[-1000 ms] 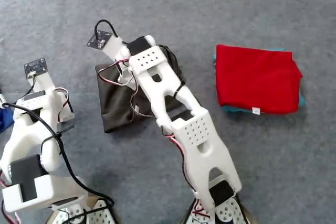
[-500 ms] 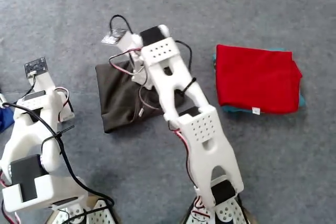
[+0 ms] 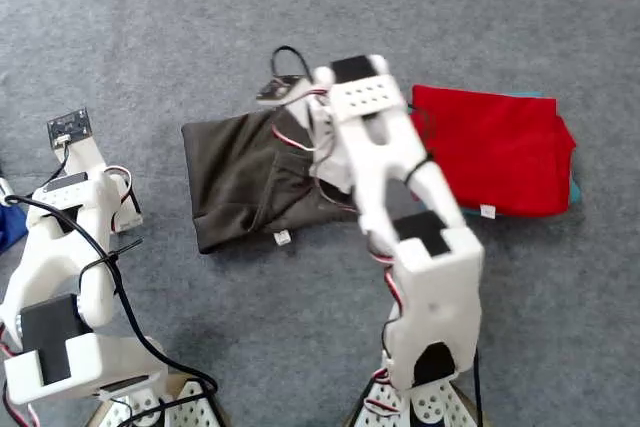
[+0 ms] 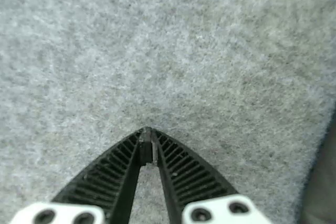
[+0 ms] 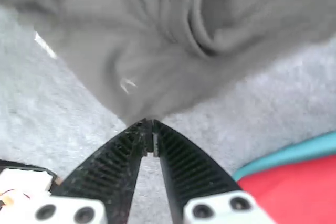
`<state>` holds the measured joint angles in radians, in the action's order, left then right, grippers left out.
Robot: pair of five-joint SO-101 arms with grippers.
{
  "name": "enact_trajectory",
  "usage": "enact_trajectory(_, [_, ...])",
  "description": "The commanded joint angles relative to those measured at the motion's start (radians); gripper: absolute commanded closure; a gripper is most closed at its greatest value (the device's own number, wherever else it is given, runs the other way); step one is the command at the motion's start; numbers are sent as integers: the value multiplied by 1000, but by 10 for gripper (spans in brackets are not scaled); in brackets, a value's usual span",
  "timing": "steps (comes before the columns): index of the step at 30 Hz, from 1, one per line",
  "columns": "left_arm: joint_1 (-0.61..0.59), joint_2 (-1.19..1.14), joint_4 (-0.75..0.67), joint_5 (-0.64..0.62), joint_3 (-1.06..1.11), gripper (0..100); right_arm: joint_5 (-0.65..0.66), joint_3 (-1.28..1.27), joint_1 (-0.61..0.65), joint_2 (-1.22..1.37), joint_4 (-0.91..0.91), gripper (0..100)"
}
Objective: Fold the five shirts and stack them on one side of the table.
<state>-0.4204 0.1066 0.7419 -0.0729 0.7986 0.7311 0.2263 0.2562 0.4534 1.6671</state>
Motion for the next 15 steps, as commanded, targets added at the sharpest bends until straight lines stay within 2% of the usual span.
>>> enact_trajectory(1, [15, 32, -14, -3, -22, 971, 23, -73, -34, -107, -92, 984])
enact_trajectory(5, [15, 32, -12, -3, -30, 971, 8, -10, 35, -137, -140, 984])
enact_trajectory(10, [15, 32, -12, -3, -30, 971, -226, 209, 94, -139, -219, 984])
enact_trajectory(15, [16, 32, -12, -3, -30, 971, -276, 292, 166, -12, -350, 983])
